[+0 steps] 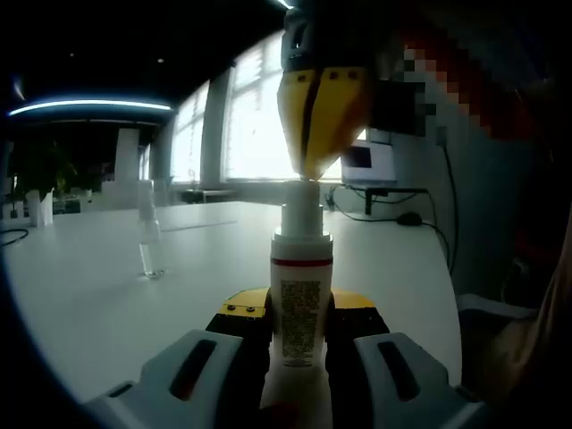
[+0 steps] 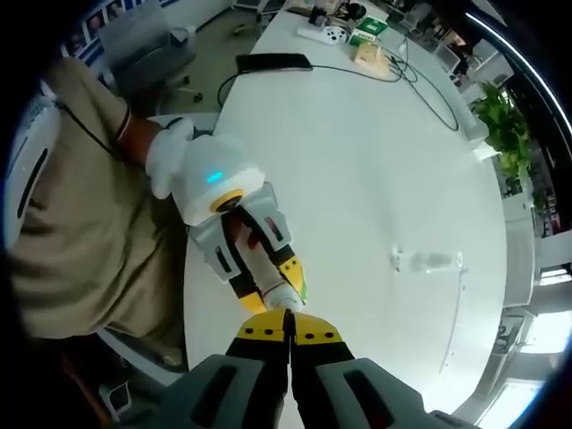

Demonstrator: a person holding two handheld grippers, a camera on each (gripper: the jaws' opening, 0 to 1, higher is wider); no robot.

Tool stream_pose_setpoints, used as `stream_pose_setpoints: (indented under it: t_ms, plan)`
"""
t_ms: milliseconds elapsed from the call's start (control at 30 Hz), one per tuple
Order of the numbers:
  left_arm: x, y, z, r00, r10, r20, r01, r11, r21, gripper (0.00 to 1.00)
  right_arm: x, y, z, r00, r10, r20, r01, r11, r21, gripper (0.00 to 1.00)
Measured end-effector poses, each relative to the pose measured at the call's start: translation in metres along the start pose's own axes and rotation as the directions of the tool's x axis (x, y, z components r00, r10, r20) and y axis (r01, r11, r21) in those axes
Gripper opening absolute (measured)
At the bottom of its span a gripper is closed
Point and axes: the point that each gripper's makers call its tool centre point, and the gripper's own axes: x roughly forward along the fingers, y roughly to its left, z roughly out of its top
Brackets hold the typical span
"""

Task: Clamp pump bottle remove cover press pump head put on cover

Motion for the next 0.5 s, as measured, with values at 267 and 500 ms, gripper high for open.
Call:
stream_pose_setpoints:
  t_ms: [267,500]
  plan:
    - [-0.0002,-0.0015,0.0002,1.0,0.0,0.0,0.0,1.0,0.0,0.14,0.0002,-0.0014,0.0006,1.0,0.001,0.001,-0.001,1.0,-0.003,0.0]
    - [-0.0003,-0.0025,0.0006,1.0,0.0,0.0,0.0,1.0,-0.001,0.14,0.0,-0.0015,0.0007,1.0,0.007,0.004,-0.007,1.0,0.0,0.0]
